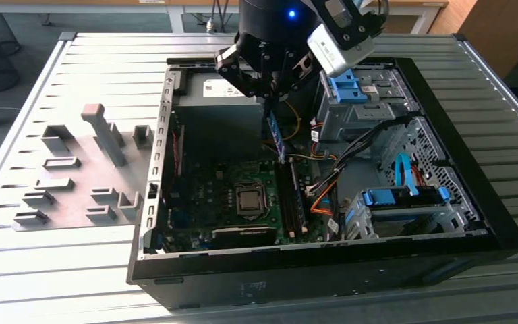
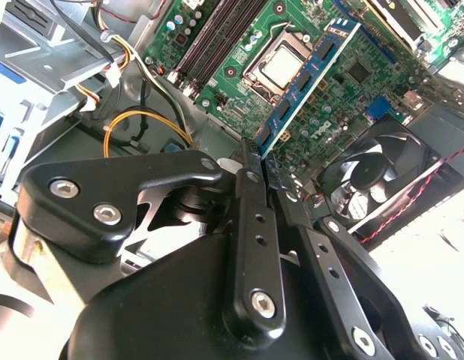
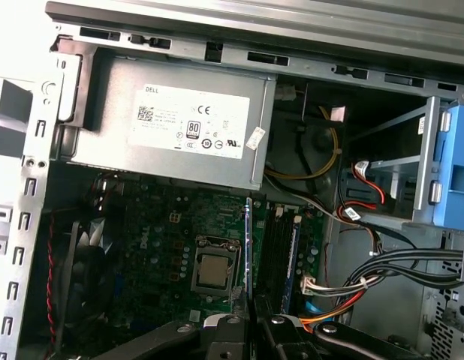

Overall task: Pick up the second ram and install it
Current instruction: 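Insert the second ram into the second slot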

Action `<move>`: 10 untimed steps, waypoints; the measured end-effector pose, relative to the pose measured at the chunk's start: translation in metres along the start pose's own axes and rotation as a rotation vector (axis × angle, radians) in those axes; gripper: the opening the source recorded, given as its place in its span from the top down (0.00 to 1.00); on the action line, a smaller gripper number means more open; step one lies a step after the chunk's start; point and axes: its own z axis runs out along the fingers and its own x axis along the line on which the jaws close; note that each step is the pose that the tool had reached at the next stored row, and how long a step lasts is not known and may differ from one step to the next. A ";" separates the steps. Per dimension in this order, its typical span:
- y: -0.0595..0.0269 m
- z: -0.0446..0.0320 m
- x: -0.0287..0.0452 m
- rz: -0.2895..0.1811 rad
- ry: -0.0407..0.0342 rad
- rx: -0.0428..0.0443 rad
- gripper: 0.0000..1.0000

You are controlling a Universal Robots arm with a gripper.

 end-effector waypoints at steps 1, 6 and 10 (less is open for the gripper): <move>0.0000 0.0000 0.0000 -0.001 0.0000 -0.0001 0.86; 0.0000 0.0000 0.0000 -0.004 0.0001 -0.0002 0.86; 0.0000 0.0000 0.0000 -0.007 0.0002 -0.0003 0.86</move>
